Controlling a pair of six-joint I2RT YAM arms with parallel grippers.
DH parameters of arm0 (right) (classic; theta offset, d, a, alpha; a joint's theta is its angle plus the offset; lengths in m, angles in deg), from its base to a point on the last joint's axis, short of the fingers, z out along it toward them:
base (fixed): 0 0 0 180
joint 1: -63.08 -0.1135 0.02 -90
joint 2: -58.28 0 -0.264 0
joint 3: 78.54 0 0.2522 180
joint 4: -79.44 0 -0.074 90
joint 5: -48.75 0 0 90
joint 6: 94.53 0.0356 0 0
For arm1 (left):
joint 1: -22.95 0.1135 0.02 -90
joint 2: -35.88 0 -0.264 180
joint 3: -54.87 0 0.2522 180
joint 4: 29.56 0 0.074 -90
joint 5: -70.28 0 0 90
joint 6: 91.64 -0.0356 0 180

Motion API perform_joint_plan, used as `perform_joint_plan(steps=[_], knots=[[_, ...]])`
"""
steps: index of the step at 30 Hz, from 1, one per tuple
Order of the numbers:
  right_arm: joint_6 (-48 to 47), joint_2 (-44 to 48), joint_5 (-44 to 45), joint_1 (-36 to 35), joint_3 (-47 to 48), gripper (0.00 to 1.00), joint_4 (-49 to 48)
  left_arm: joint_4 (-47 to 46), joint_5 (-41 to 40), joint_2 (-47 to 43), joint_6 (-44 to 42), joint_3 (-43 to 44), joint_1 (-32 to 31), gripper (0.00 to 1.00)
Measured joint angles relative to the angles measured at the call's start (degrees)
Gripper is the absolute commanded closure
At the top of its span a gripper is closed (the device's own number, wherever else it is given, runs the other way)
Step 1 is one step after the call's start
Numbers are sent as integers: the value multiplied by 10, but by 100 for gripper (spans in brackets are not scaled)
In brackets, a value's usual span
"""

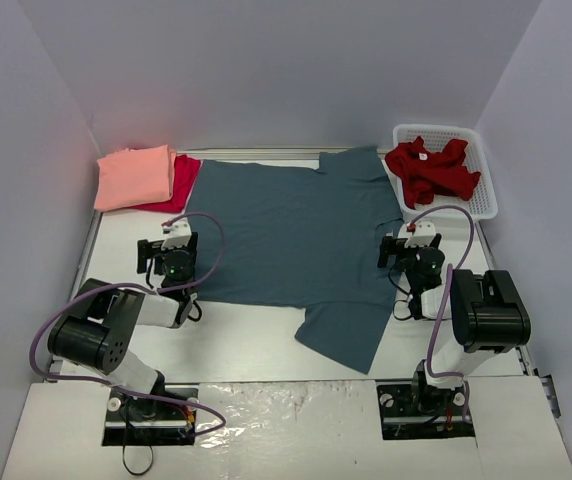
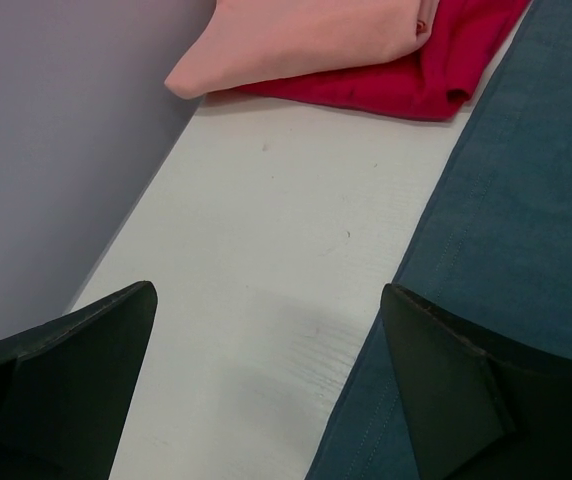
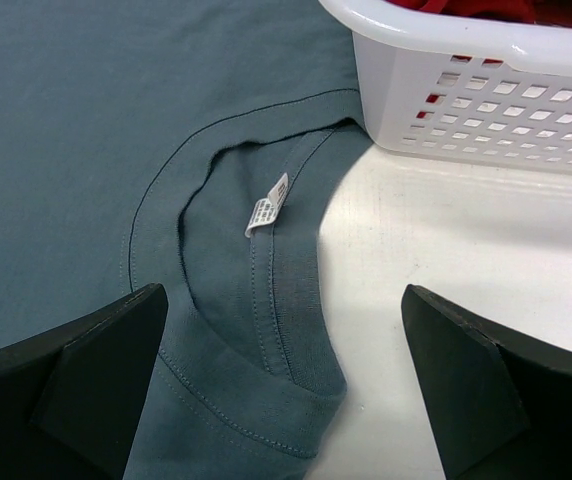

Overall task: Fold and stack the t-shirts
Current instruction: Flatten out the tshirt

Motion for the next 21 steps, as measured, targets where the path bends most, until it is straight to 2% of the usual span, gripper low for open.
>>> perform_joint_plan(steps=[4,11,21], knots=[[0,0,0,0,0,0,0,-20,2,0,-3,-8,-2,6],[0,0,0,0,0,0,0,-93,17,-2,-4,-79,-3,6],[0,0,0,0,0,0,0,-111,91,1,-12,-102,7,6]])
